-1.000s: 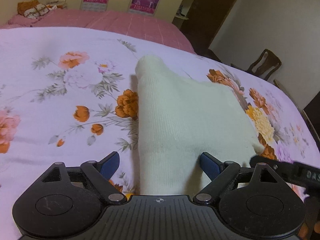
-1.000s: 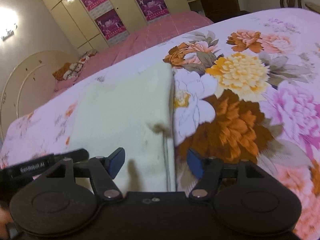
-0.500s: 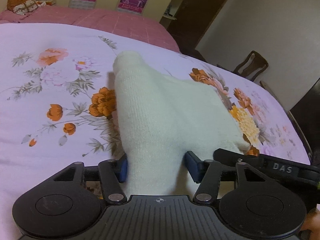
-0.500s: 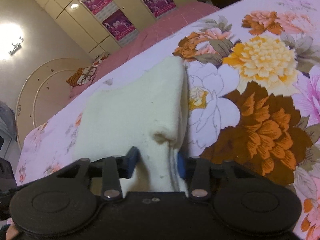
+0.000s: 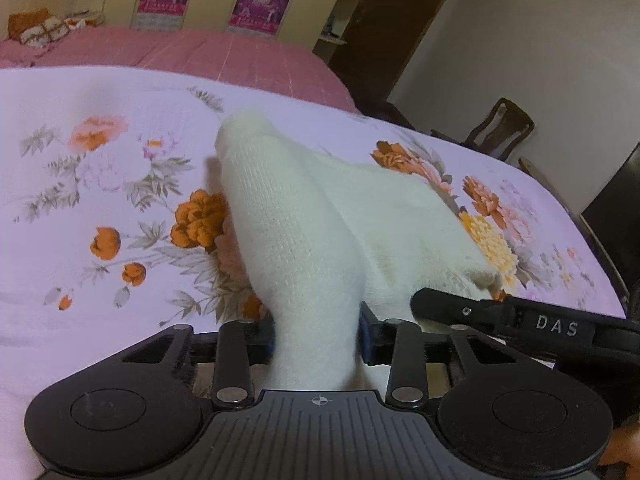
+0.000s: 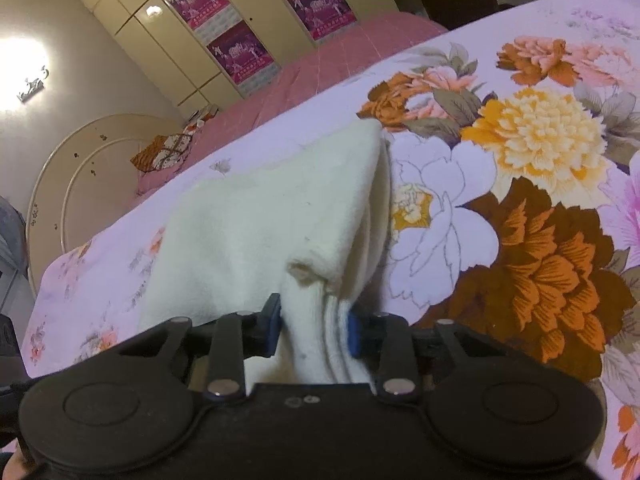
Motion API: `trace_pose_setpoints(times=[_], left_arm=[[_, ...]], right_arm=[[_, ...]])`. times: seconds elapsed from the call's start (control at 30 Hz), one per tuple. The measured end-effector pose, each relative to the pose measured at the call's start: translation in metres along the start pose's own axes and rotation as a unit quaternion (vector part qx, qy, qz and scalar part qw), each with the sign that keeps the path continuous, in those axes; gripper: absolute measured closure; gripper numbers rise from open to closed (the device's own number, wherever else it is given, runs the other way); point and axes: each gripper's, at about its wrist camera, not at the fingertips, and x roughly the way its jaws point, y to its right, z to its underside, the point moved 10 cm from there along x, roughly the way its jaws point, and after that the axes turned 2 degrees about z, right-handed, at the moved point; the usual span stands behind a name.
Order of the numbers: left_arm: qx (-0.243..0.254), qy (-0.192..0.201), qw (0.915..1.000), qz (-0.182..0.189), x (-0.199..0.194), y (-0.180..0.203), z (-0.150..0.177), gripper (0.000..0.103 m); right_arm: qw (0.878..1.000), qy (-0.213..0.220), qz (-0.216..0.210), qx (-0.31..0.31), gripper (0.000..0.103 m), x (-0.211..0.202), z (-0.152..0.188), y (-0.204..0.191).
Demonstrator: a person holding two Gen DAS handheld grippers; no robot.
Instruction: Fold small clothes
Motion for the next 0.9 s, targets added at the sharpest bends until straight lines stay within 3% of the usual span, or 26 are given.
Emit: trace_pose_setpoints(times=[0.17,0.57,0.9], left_arm=[[0.009,0.011,0.9999,0.008,-0.012,0.006,-0.007,0.077],[0.022,0.048,0.9985,0.012,-0.062,0.006,-0.021,0.077],[0.002,0.081,0.9961,-0.036,-0.135,-0.061,-0.027,0.077]], right_arm=[[1.0,0.012,-0.021,0.0,0.074,-0.011,-0.007,-0.014],[0.997,0.034,-0.064,-0.002,0.075,-0.034,-0.014,-0.061],[0.993,0.021,-0.112,-0.026,0.075,-0.022,0.0,-0.137]])
